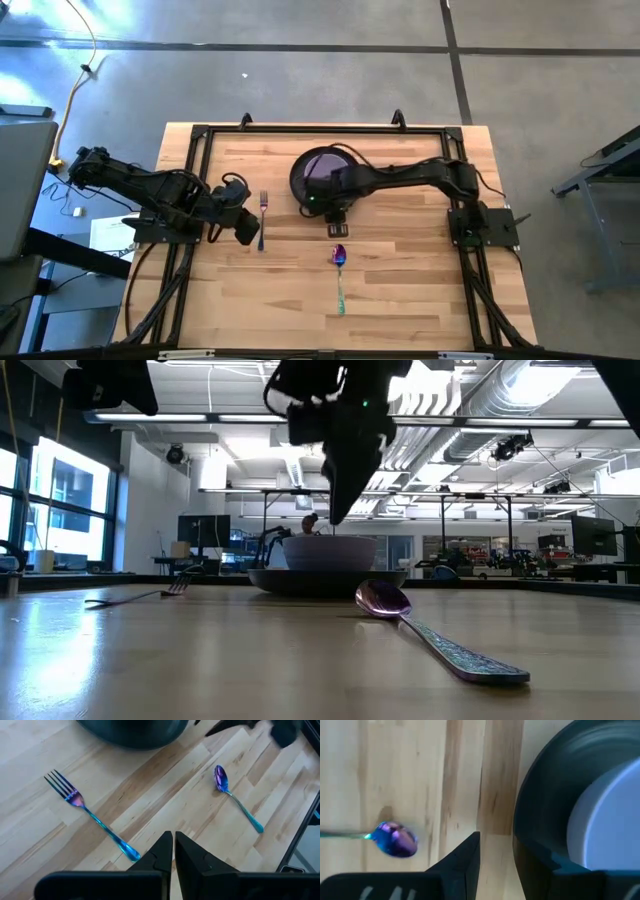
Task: Set table place
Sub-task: Move the black plate to the center of the table, then put the dark purple spoon on top of the bowl
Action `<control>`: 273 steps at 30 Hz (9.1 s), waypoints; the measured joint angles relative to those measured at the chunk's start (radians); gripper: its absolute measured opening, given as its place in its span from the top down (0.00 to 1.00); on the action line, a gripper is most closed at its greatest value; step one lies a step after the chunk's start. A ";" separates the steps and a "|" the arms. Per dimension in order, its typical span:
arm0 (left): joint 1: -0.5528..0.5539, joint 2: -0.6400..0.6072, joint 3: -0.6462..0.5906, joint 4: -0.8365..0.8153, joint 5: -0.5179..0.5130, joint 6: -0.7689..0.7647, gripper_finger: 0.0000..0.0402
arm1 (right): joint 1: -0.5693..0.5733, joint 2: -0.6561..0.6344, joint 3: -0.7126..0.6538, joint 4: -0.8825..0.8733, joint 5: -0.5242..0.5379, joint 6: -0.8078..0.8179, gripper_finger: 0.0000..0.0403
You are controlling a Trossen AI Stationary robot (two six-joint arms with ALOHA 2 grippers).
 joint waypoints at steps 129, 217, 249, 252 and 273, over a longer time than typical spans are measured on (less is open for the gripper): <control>0.000 0.000 0.000 -0.002 0.018 0.049 0.98 | 0.157 0.018 0.001 0.032 -0.082 0.285 0.77; 0.000 -0.001 0.000 0.080 0.183 0.486 0.98 | 0.394 0.267 0.095 -0.043 0.006 1.652 0.99; 0.000 -0.001 0.000 0.080 0.183 0.494 0.98 | 0.156 0.252 0.599 -0.559 -0.061 0.977 1.00; 0.000 -0.001 0.000 0.080 0.183 0.494 0.98 | 0.103 0.250 0.599 -0.560 -0.111 0.901 1.00; 0.000 -0.001 0.000 0.082 0.181 0.494 0.98 | -0.080 0.249 0.490 -0.561 -0.135 0.716 1.00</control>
